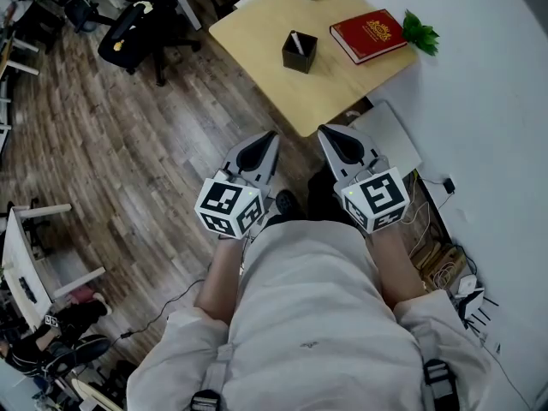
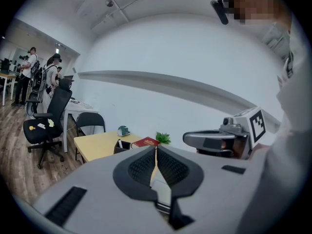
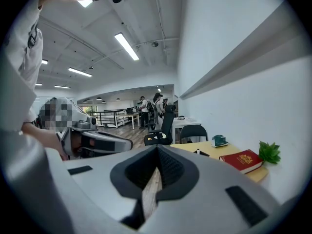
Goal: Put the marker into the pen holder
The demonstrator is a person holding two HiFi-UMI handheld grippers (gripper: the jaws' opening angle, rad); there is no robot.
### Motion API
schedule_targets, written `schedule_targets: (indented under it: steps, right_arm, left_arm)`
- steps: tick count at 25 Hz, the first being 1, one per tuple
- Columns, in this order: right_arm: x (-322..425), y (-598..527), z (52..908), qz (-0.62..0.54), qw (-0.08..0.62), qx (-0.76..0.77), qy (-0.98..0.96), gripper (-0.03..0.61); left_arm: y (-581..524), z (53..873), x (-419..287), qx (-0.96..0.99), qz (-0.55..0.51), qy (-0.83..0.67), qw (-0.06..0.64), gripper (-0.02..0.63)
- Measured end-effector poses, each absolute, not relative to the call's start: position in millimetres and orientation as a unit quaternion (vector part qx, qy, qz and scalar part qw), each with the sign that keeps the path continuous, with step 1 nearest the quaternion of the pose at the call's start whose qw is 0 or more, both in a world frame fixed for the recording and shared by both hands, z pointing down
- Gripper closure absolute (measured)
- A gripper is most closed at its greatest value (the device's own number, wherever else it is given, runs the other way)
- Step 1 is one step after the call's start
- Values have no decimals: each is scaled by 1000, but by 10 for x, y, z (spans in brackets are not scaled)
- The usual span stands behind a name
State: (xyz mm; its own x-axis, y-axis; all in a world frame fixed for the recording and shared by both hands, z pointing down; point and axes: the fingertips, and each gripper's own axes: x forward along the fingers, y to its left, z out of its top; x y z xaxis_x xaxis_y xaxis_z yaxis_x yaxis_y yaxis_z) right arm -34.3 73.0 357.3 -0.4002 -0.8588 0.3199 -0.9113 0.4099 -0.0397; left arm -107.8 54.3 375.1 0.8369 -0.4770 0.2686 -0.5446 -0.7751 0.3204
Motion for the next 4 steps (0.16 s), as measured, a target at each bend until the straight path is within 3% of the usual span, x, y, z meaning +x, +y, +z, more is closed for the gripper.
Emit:
schedule_targets:
  steps: [4]
  right_arm:
    - [-317,706,3573,106,125,534,-830,580]
  left_arm:
    - [527,3764,-1051,938,87,-271,198,598]
